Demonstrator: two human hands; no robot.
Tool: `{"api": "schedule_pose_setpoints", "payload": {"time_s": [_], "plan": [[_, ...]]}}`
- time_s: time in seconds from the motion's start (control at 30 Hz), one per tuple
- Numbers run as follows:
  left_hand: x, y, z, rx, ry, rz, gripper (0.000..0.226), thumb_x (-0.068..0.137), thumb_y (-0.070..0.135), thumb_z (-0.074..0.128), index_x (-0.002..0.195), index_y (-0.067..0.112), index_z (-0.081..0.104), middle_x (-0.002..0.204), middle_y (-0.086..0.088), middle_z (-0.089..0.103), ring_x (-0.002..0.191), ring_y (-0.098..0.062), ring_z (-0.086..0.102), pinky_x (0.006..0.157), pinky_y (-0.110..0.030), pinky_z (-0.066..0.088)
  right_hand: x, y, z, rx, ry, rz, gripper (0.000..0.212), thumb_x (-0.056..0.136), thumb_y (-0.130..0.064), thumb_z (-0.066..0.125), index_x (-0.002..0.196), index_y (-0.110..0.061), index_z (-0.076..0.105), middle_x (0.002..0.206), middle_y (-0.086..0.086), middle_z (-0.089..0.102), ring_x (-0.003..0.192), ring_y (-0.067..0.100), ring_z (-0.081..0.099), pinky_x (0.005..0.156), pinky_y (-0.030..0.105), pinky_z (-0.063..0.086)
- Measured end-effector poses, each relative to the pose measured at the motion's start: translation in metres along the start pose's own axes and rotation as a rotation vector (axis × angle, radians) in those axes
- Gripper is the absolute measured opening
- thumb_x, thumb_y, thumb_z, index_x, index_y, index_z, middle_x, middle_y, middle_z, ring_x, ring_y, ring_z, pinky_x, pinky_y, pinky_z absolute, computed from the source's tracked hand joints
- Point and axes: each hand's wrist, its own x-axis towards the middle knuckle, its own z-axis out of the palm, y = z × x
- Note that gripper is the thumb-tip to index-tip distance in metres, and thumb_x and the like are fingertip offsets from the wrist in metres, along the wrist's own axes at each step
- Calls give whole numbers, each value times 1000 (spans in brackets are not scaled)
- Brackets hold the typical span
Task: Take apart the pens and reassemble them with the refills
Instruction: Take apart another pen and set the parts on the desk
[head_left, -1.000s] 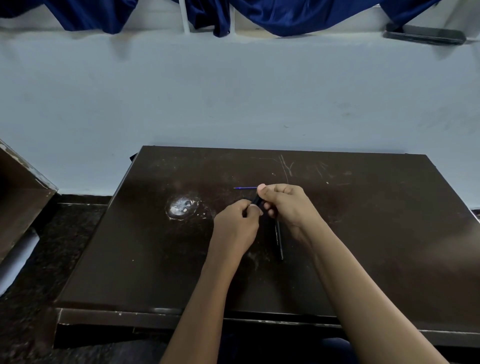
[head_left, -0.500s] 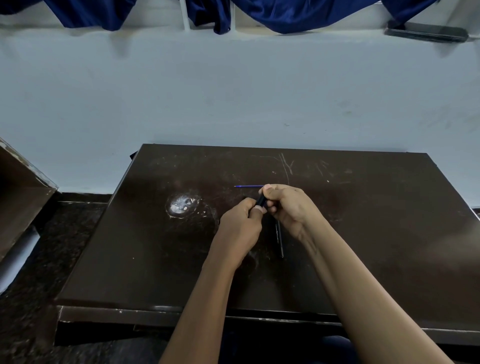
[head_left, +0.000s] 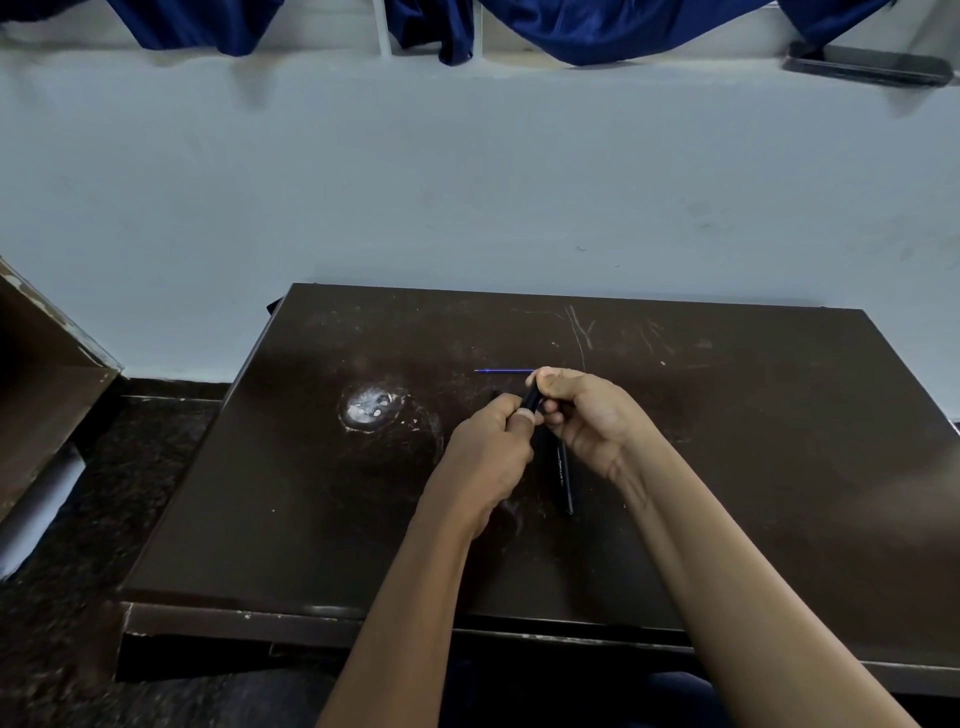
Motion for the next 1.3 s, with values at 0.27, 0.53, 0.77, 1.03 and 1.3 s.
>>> {"api": "schedule_pose_setpoints", "payload": {"time_s": [0.27,0.53,0.77,1.03,1.3], "plan": [[1,4,-3,-113,-128,-69,25,101,28,36,106,22,59,61,5,41,41,-2,27,34,-17,22,-3,-6,-9,-2,-83,8,26,96,1,40,76,-2,56,51,2,43,55,11,33,38,12,37],[-2,8,-6,-240,-195,-122,24,102,26,35,104,23,58,54,7,37,40,-1,23,32,-13,19,1,-4,-13,23,-134,17,26,96,-3,43,76,-6,58,47,-4,47,42,3,43,40,11,33],[2,3,2,-98,-33,-85,31,99,34,37,89,20,63,63,5,46,49,-5,37,42,-19,30,5,1,-9,-255,-30,-123,22,93,-15,57,73,-6,60,51,1,46,54,12,35,50,20,32],[2,0,1,7,200,104,32,93,37,46,71,24,64,51,9,45,42,-7,37,45,-24,30,-2,-4,-2,-231,-57,-160,22,93,-7,53,75,-7,64,60,3,50,45,4,41,47,13,37],[-4,11,4,-89,82,89,27,98,33,42,80,30,63,33,20,45,43,1,34,47,-19,26,-2,-9,-8,-19,-165,-136,24,95,-2,46,79,-5,63,58,2,43,50,8,38,48,13,39]]}}
